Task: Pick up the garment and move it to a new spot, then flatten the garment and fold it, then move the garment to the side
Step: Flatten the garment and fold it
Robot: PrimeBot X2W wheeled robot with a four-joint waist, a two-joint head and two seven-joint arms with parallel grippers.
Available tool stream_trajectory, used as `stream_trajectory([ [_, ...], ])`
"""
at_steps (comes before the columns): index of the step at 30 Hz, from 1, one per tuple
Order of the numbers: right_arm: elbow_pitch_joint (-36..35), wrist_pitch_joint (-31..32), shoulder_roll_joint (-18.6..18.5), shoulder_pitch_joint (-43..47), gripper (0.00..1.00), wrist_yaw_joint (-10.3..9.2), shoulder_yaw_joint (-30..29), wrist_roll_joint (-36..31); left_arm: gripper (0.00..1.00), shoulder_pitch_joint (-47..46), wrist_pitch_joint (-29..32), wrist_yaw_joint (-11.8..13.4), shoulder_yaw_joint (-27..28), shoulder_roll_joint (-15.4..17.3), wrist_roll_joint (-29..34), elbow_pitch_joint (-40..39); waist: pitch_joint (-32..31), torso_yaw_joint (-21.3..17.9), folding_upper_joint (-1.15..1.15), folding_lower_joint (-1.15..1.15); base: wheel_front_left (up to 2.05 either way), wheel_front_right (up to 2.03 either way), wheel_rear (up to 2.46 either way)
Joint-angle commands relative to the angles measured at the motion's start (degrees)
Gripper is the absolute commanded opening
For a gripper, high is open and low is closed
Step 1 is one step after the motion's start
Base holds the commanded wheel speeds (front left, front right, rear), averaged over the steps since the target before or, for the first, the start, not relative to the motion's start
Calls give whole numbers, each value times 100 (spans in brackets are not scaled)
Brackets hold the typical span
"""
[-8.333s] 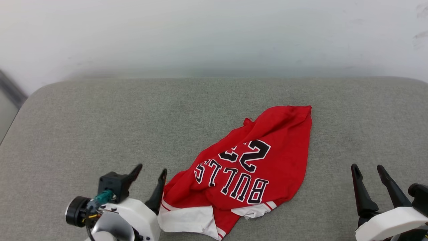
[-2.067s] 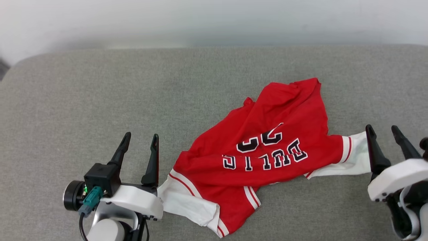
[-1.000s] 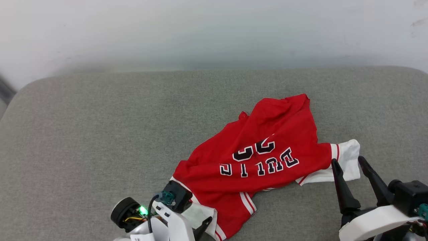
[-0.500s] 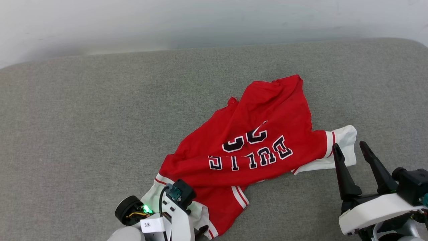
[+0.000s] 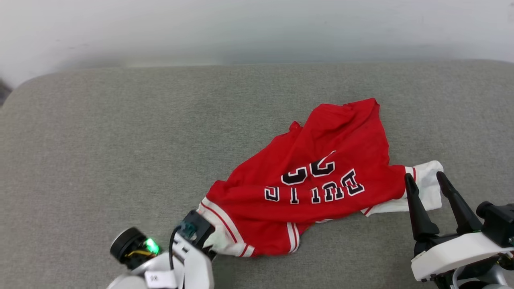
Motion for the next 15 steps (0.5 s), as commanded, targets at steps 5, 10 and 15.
stream_trajectory([
  [5, 42, -4, 18, 19, 100, -1, -39, 26, 0, 579, 300, 244, 30, 450, -42, -391, -48, 137, 0, 0, 0, 0, 0],
  [10, 5, 29, 17, 27, 100, -2, -7, 74, 0, 996, 338, 388, 57, 531, -283, -312, -36, 181, 0, 0, 0, 0, 0],
  [15, -35, 42, 17, -13, 100, -1, -6, 91, 40, 1112, 12, 450, 127, 192, -531, 21, -42, 164, 0, 0, 0, 0, 0],
])
